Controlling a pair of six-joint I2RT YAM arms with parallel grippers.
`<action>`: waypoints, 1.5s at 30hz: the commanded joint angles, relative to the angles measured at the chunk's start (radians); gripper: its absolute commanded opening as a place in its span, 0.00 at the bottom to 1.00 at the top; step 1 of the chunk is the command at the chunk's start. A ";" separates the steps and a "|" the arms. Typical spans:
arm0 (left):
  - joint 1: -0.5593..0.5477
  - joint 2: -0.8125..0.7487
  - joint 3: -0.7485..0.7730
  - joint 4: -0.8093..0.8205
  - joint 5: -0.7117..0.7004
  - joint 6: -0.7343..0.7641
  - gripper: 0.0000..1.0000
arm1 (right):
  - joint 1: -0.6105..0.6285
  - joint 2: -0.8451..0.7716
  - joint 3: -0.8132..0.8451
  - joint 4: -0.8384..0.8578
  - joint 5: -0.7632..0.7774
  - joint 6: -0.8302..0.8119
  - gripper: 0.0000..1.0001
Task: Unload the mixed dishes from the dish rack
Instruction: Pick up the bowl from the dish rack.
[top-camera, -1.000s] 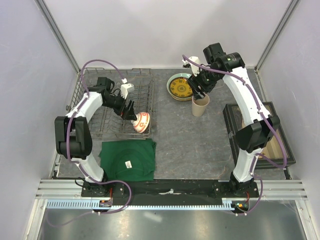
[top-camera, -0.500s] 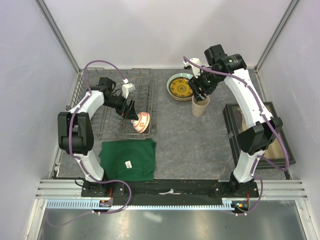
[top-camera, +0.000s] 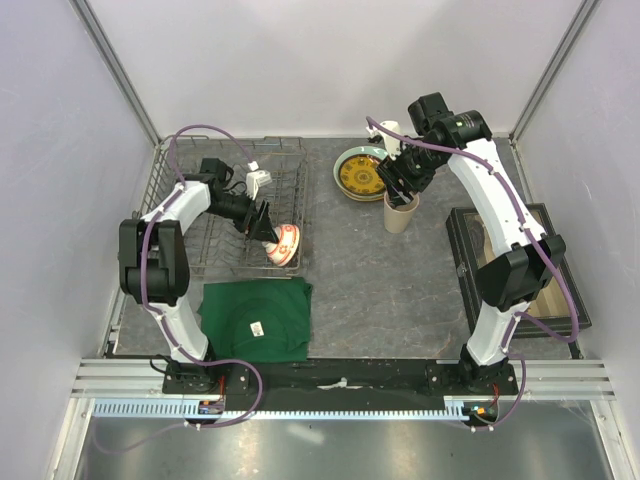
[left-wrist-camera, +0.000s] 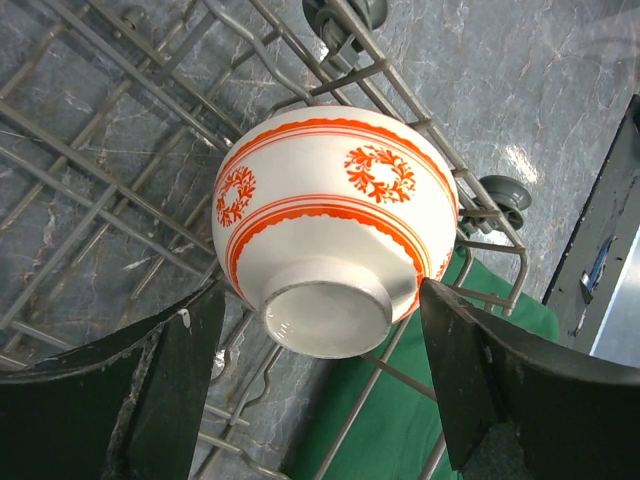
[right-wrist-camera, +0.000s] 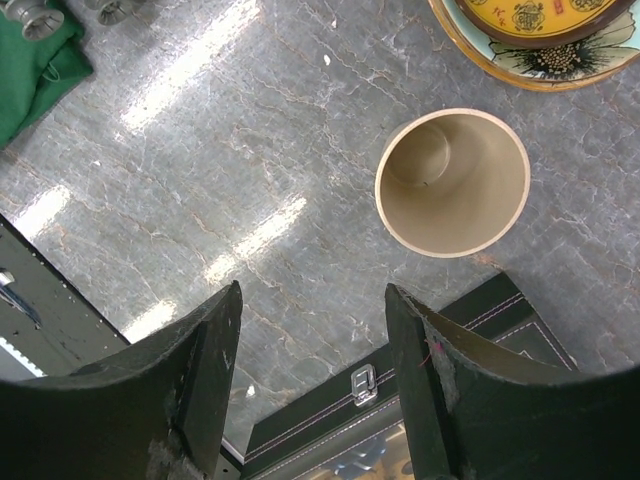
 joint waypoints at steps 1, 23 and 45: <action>-0.001 0.015 0.029 -0.015 0.046 0.050 0.83 | 0.002 -0.043 -0.010 0.014 -0.021 0.001 0.67; 0.031 0.038 0.032 -0.098 0.096 0.131 0.54 | 0.003 -0.046 -0.038 0.029 -0.016 0.003 0.66; 0.089 -0.002 0.133 -0.202 0.190 0.138 0.02 | 0.003 -0.043 -0.063 0.072 -0.098 0.036 0.64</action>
